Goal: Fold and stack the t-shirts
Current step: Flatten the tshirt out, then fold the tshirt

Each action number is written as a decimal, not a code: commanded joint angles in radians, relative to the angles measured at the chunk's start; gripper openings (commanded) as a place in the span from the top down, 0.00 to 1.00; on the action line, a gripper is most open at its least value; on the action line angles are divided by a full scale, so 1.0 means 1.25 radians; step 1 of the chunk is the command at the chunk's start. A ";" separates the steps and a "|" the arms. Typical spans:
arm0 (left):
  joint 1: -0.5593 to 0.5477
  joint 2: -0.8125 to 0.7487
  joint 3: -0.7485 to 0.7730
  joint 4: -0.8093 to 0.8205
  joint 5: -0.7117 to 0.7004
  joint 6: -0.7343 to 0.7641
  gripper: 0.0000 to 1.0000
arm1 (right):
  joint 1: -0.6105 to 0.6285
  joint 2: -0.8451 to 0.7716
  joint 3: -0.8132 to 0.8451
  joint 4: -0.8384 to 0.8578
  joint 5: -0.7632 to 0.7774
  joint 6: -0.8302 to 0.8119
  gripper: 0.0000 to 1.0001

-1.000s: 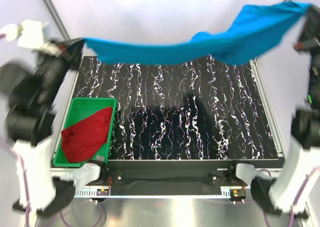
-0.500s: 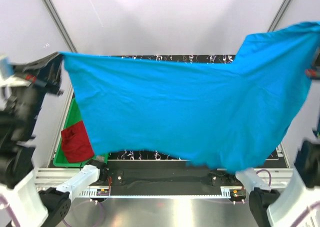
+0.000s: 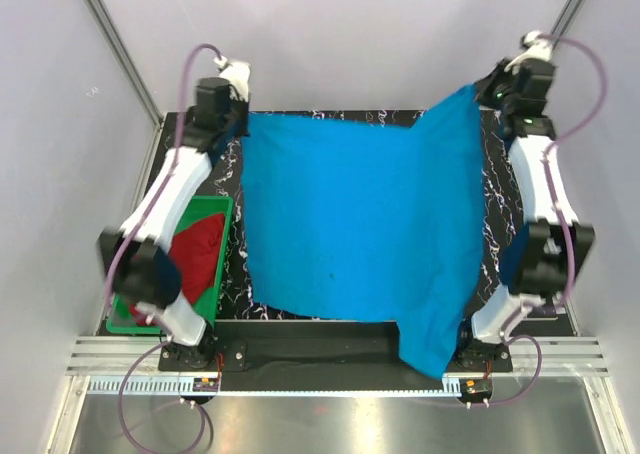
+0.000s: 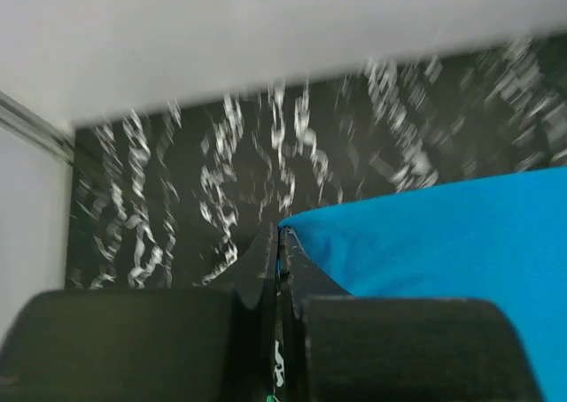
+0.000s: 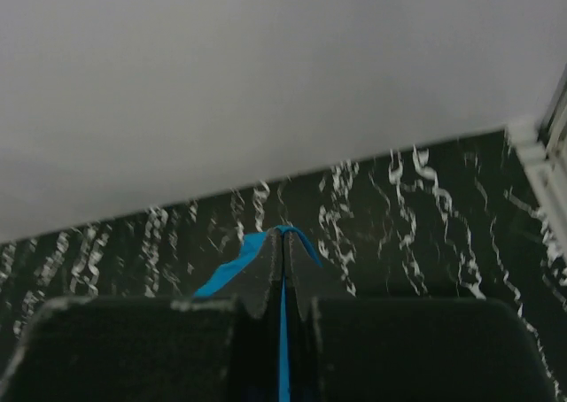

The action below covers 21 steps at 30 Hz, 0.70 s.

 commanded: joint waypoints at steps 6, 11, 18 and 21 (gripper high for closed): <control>0.063 0.463 0.184 0.039 0.078 0.029 1.00 | -0.001 0.297 0.082 0.083 -0.042 -0.032 1.00; 0.069 0.560 0.273 0.018 0.078 0.031 1.00 | -0.001 0.417 0.188 0.012 -0.064 -0.031 1.00; 0.091 0.579 0.279 0.011 0.048 0.033 1.00 | -0.002 0.467 0.295 -0.055 -0.077 -0.025 1.00; 0.099 0.570 0.281 0.008 0.040 0.018 1.00 | -0.002 0.474 0.338 -0.076 -0.077 -0.003 1.00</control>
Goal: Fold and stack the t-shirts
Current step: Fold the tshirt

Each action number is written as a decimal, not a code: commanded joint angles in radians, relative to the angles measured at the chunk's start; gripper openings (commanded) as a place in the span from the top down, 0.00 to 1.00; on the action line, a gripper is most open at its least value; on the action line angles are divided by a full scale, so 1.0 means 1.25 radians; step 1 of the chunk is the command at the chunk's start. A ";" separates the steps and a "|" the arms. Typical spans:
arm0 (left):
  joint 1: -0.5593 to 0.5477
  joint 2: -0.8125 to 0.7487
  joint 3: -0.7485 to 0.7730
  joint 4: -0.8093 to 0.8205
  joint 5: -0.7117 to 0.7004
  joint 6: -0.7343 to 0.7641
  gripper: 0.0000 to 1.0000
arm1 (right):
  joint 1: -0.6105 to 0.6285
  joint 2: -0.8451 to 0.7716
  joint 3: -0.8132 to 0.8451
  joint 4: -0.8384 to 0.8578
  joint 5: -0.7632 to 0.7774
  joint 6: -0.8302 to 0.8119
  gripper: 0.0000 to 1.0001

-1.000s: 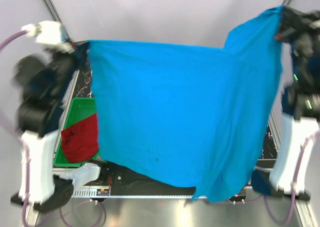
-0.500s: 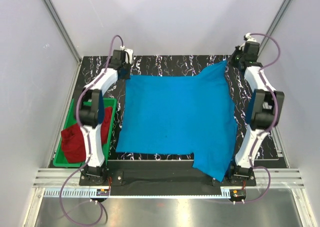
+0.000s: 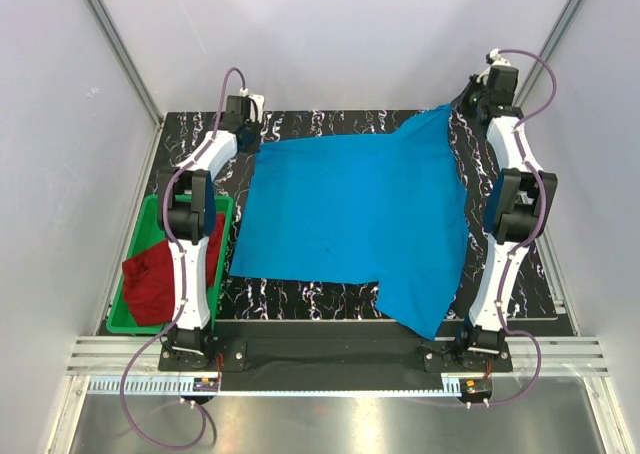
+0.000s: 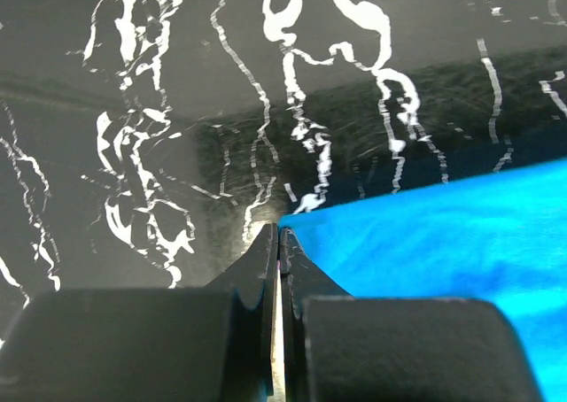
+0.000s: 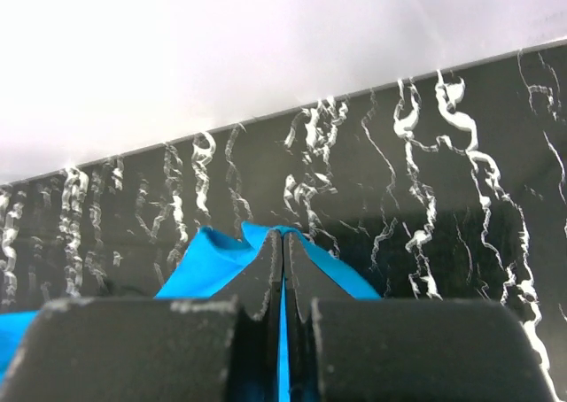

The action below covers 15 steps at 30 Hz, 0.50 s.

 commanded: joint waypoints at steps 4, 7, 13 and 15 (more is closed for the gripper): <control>0.018 -0.040 0.036 0.001 -0.023 -0.015 1.00 | -0.002 0.005 0.108 -0.082 -0.021 0.059 1.00; 0.018 -0.042 0.039 -0.015 -0.025 -0.026 1.00 | -0.001 -0.037 0.057 -0.093 -0.009 0.099 1.00; 0.018 -0.073 0.018 -0.067 -0.020 -0.061 1.00 | -0.001 -0.137 -0.038 -0.153 0.023 0.161 1.00; 0.017 -0.095 0.010 -0.083 -0.026 -0.062 1.00 | -0.001 -0.177 -0.066 -0.173 0.035 0.169 1.00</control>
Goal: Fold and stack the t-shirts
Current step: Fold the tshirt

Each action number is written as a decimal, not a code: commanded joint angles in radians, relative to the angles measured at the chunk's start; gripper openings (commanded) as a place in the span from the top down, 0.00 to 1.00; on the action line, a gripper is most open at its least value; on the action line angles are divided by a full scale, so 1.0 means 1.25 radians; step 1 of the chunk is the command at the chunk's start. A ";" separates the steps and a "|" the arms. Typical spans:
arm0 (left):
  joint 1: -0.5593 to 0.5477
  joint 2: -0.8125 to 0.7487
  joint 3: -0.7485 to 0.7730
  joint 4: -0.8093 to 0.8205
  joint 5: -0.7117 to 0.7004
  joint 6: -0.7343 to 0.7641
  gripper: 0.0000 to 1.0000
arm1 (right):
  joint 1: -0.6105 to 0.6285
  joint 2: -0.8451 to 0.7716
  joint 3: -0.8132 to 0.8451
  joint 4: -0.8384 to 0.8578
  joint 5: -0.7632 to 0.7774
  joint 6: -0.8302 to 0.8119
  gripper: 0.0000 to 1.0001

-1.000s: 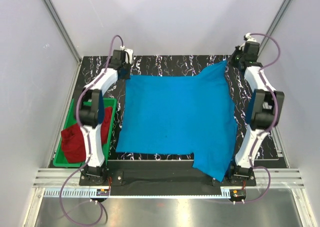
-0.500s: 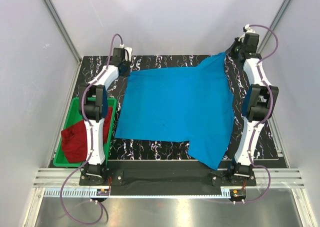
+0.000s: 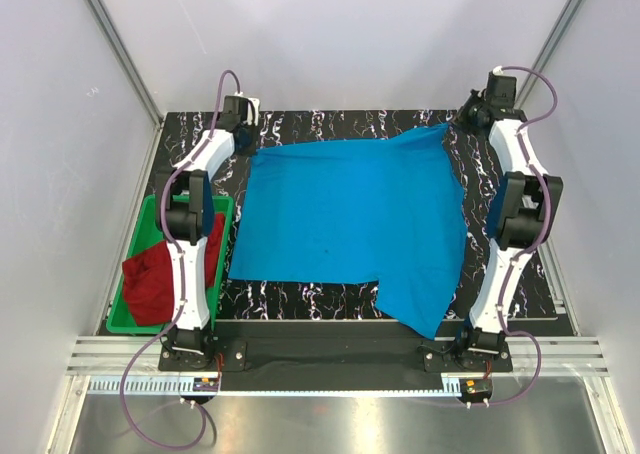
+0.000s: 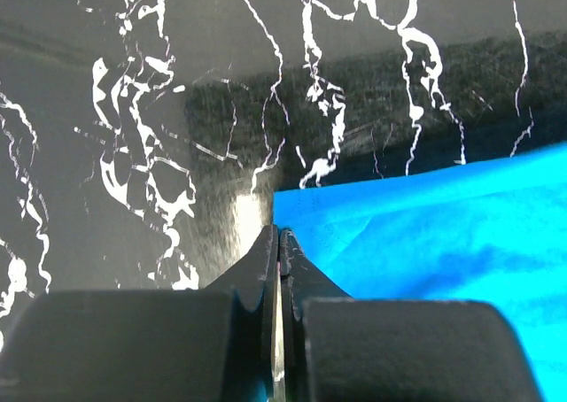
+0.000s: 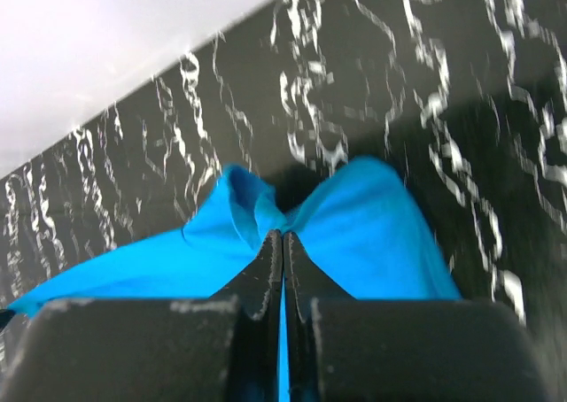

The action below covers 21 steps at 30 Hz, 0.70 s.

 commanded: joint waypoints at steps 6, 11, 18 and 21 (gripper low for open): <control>0.004 -0.142 -0.040 -0.051 -0.035 -0.041 1.00 | -0.001 -0.219 -0.121 -0.070 0.035 0.069 1.00; 0.002 -0.187 -0.079 -0.086 -0.042 -0.057 1.00 | -0.001 -0.313 -0.213 -0.094 0.069 0.076 1.00; -0.014 -0.261 -0.160 -0.103 -0.032 -0.060 1.00 | -0.001 -0.426 -0.338 -0.125 0.088 0.080 1.00; -0.015 -0.275 -0.181 -0.122 -0.026 -0.071 1.00 | -0.002 -0.460 -0.374 -0.131 0.094 0.076 1.00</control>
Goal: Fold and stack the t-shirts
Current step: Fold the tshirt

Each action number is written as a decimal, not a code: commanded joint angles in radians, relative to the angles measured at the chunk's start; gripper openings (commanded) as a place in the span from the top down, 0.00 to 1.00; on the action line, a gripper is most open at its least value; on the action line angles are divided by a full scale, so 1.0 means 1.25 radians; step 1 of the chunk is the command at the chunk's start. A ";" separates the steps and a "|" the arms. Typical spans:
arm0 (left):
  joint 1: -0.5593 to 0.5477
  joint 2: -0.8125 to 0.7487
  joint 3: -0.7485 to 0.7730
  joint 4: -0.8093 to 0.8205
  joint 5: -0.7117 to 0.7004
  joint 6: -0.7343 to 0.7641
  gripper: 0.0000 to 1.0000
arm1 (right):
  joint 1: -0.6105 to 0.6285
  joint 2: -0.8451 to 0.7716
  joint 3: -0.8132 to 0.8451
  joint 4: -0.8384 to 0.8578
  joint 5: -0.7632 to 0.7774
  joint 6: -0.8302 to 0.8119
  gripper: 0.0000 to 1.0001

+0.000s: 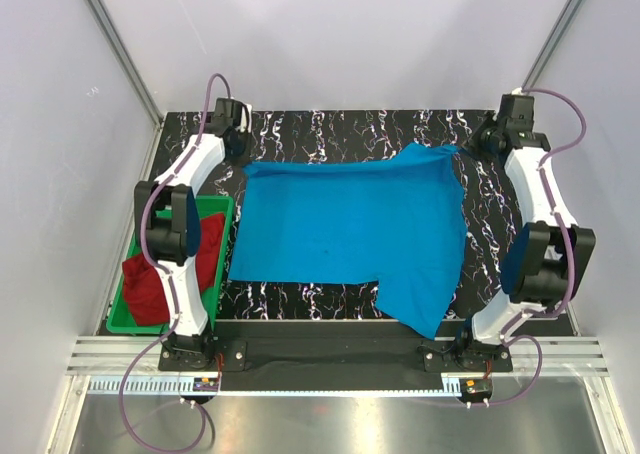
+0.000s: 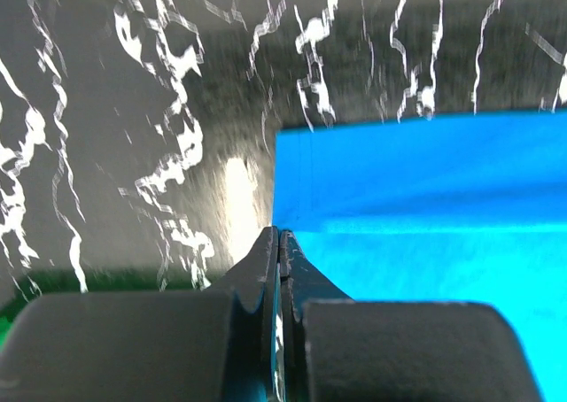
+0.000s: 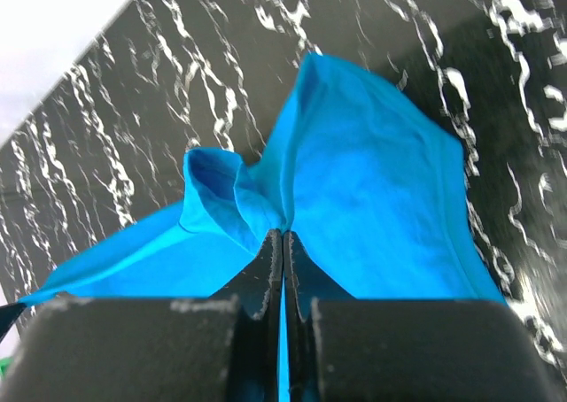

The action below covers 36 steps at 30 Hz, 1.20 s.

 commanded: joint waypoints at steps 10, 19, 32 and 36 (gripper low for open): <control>-0.012 -0.077 -0.063 -0.067 -0.020 -0.022 1.00 | -0.002 -0.136 -0.107 -0.048 0.050 0.006 1.00; -0.024 -0.066 -0.084 -0.078 -0.023 -0.021 1.00 | -0.002 -0.156 -0.178 -0.060 0.058 0.024 1.00; -0.034 -0.136 -0.116 -0.182 -0.061 -0.105 0.47 | -0.002 -0.293 -0.351 -0.128 0.021 0.028 0.74; -0.035 -0.176 -0.092 -0.187 -0.013 -0.132 0.47 | -0.002 -0.318 -0.369 -0.044 0.053 0.006 0.52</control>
